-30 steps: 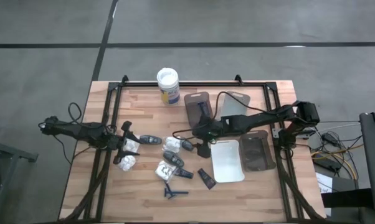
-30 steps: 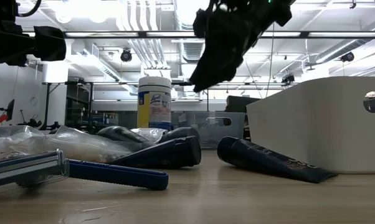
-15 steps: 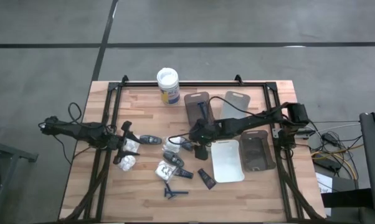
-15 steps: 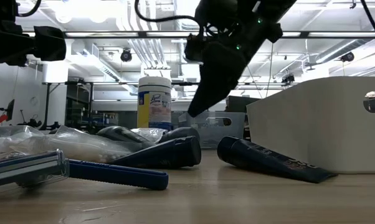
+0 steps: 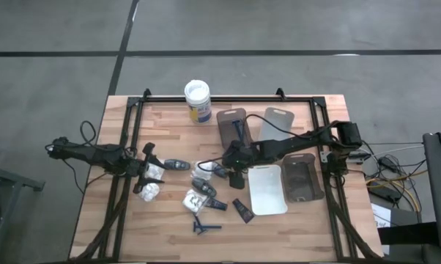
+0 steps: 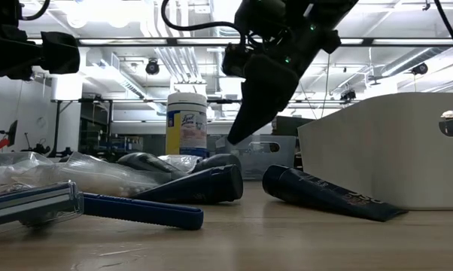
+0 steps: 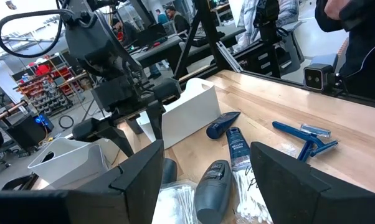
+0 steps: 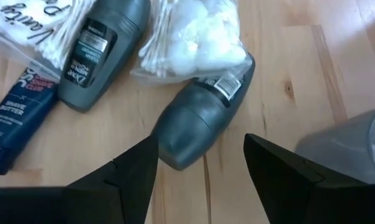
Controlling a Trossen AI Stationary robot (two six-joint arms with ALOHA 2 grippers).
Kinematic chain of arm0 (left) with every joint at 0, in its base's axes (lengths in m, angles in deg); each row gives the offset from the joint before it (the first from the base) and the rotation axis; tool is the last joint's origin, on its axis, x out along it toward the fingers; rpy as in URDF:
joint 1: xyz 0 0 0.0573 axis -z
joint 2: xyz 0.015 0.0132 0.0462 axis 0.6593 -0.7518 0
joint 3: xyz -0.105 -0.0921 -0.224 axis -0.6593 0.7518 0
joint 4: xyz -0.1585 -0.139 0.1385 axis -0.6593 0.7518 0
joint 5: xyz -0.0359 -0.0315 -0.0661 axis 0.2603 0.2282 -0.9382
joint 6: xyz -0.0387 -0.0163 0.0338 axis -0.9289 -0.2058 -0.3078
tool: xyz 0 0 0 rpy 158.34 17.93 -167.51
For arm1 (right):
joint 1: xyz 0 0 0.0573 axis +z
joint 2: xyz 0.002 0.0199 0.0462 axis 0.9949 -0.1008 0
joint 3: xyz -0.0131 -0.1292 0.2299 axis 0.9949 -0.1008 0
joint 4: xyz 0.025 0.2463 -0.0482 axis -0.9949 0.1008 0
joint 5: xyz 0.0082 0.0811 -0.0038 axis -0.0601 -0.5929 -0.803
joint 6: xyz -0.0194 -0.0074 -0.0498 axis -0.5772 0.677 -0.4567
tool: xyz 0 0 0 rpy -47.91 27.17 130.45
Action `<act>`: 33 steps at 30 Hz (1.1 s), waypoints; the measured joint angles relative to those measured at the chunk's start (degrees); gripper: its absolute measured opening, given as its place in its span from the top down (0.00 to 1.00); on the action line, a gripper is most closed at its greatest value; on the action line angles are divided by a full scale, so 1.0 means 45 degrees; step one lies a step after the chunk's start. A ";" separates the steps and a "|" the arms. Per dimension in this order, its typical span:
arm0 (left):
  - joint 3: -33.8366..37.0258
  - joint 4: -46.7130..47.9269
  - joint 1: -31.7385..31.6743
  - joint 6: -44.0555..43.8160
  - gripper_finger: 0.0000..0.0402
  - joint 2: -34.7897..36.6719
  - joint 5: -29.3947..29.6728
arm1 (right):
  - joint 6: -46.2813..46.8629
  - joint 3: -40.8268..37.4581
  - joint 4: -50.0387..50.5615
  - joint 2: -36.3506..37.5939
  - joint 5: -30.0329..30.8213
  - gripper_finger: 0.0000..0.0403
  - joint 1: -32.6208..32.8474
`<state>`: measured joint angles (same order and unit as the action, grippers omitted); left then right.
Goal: Pick & Place Travel size toiletries
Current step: Put the gray deodorant into the gray bin
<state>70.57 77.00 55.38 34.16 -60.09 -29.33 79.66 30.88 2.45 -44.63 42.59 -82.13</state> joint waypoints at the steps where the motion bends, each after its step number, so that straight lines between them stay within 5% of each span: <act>1: 0.0003 0.0001 0.0000 0.0005 0.39 0.0000 0.0000 | 0.0005 -0.0010 0.0028 -0.0005 0.0000 0.41 0.0000; 33: 0.0002 0.0006 -0.0002 0.0005 0.39 -0.0029 0.0000 | -0.0371 0.0254 -0.0845 -0.1433 0.0273 0.32 0.0045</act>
<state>70.57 77.02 55.37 34.18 -60.22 -29.33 77.99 32.02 -1.36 -51.08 43.82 -81.92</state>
